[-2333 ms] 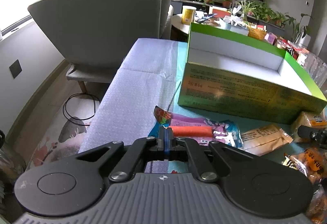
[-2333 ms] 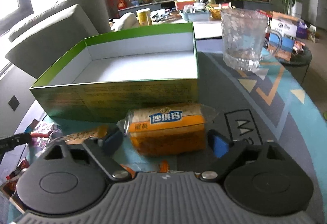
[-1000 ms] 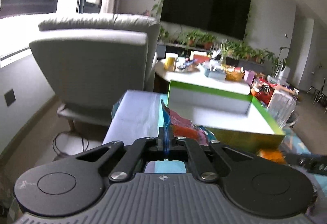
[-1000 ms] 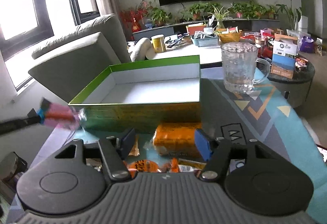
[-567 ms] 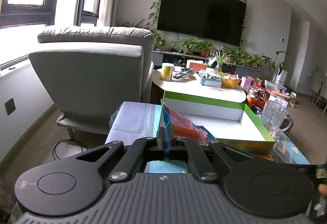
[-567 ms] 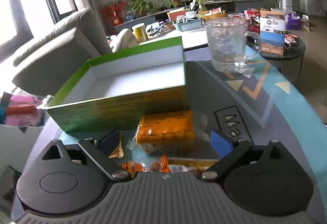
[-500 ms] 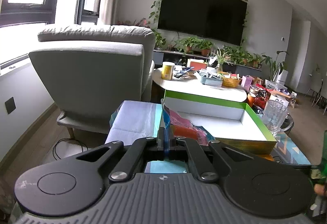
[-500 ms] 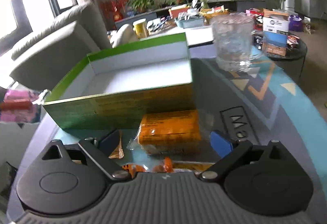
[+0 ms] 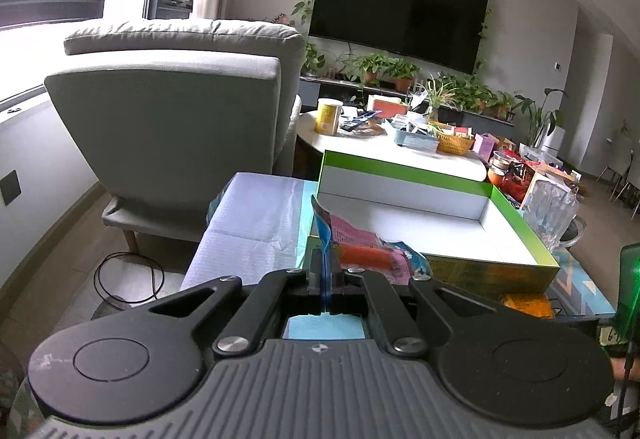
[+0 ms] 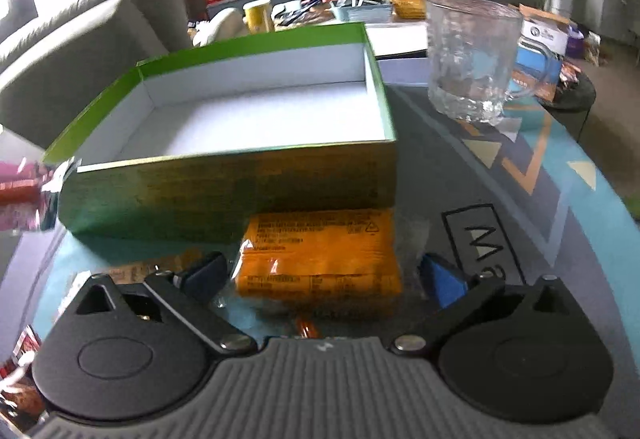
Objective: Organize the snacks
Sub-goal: 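Lift both packets and carry them over the green box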
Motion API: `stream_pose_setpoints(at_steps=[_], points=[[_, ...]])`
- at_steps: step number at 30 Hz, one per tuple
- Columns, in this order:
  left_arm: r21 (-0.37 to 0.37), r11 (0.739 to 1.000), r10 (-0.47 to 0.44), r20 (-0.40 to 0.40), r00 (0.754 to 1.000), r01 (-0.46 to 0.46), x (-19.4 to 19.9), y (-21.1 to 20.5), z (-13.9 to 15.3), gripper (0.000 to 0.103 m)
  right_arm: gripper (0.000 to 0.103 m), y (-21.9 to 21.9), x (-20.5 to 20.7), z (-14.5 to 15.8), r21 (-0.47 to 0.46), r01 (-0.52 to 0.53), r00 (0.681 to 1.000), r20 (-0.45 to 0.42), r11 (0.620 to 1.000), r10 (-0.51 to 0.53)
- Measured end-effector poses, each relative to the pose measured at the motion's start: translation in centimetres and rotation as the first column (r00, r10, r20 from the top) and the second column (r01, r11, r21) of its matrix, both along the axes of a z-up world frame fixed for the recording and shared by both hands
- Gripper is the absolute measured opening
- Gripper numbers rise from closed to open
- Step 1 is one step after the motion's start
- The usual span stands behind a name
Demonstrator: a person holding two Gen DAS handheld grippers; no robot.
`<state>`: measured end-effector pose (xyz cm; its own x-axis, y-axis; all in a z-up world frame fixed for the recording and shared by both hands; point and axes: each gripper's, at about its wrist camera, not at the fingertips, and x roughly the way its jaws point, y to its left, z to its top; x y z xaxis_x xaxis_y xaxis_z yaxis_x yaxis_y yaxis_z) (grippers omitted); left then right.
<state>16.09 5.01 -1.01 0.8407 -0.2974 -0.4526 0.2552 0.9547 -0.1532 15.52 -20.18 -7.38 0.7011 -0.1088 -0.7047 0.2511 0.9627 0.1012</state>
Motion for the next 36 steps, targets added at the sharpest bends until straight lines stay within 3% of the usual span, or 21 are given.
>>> stream_pose_setpoints(at_steps=[6,10,22,29,36], points=[[-0.005,1.0,0.004,0.013,1.0,-0.004,-0.6,0.3,0.5,0.0,0.053,0.5,-0.4,0.1,-0.068,-0.058,0.998,-0.015,0.996,0.057],[-0.013,1.0,0.004,0.041,0.999,-0.003,-1.7,0.4,1.5,0.0,0.053,-0.2,-1.3,0.7,-0.014,-0.06,0.998,-0.007,0.998,0.06],[-0.052,0.999,0.0,0.131,0.991,0.007,-4.6,-0.1,4.8,0.0,0.053,-1.1,-5.9,5.6,0.014,-0.036,0.988,0.149,0.999,0.033],[-0.056,0.998,0.002,0.133,0.991,0.005,-3.4,-1.0,5.2,0.0,0.053,-0.2,-5.7,8.2,-0.007,-0.088,0.963,0.256,0.996,0.087],[-0.028,0.999,-0.017,0.106,0.994,0.02,-0.3,-2.7,4.2,0.0,0.053,-0.1,-3.3,9.0,-0.013,-0.112,0.95,0.292,0.994,0.111]])
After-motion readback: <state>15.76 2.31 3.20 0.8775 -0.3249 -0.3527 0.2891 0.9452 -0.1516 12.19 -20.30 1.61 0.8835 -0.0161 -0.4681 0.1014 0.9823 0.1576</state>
